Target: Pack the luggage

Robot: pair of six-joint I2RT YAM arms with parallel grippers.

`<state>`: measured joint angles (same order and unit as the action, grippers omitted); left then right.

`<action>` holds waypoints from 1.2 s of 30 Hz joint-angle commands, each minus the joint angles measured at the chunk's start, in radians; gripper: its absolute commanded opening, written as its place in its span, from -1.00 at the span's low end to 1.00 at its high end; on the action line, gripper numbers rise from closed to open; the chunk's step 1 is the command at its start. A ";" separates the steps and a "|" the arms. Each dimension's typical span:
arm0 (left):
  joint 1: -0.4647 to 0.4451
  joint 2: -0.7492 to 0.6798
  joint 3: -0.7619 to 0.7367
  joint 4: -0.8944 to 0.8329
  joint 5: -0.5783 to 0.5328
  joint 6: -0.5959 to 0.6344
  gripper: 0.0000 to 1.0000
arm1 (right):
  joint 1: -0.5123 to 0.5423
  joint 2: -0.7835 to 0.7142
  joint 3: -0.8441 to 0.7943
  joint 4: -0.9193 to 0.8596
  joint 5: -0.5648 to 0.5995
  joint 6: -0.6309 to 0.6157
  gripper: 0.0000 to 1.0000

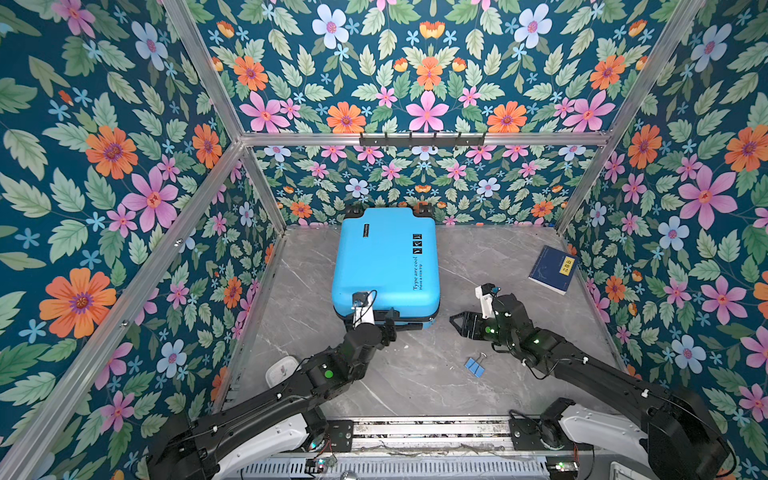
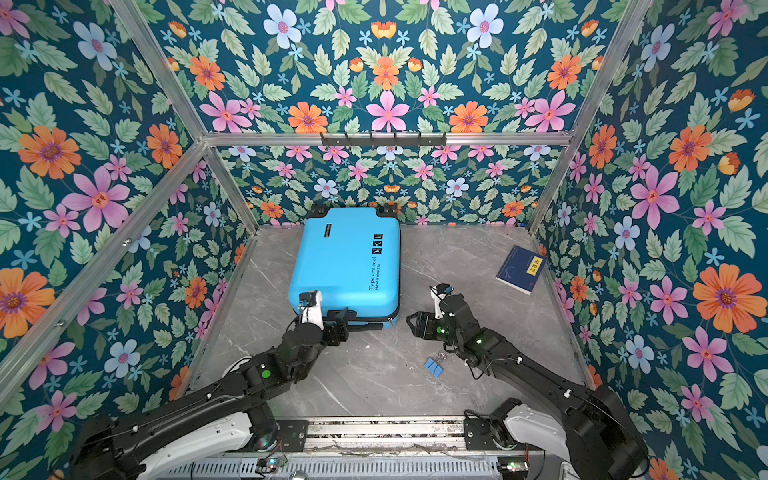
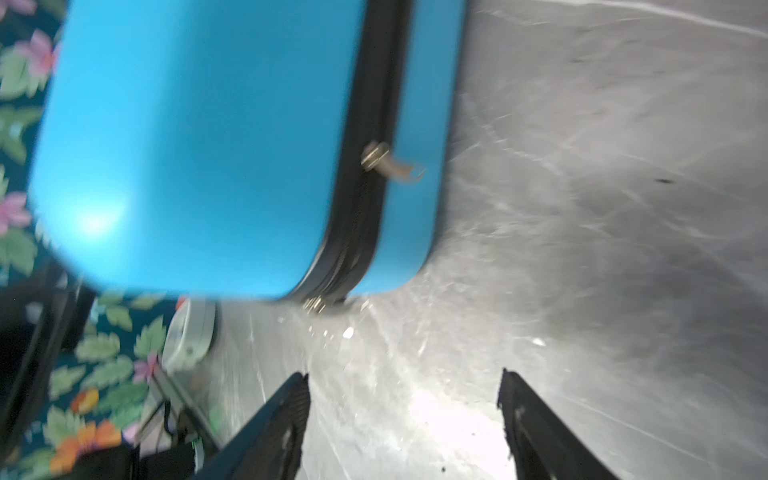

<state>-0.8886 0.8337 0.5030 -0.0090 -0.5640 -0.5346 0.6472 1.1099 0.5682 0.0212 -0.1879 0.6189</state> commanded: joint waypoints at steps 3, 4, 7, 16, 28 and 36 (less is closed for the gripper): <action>0.156 -0.032 0.010 -0.062 0.137 -0.025 0.69 | 0.113 0.062 0.021 0.044 0.068 -0.104 0.44; 0.172 -0.028 0.017 -0.058 0.153 -0.018 0.69 | 0.130 0.085 0.027 0.058 0.091 -0.096 0.42; 0.200 0.004 0.035 -0.034 0.203 -0.004 0.70 | 0.149 0.152 0.038 0.120 0.124 -0.059 0.34; 0.220 -0.122 -0.062 -0.039 0.239 -0.261 0.66 | 0.195 0.329 0.129 0.240 0.207 -0.046 0.32; 0.312 -0.147 -0.180 0.007 0.304 -0.372 0.63 | 0.189 0.428 0.201 0.257 0.234 0.003 0.49; 0.483 0.091 -0.069 0.158 0.489 -0.275 0.63 | 0.137 0.461 0.247 0.231 0.210 0.060 0.55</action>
<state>-0.4332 0.8856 0.4118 0.0418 -0.1497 -0.8566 0.7937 1.5631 0.7998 0.2642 0.0334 0.6510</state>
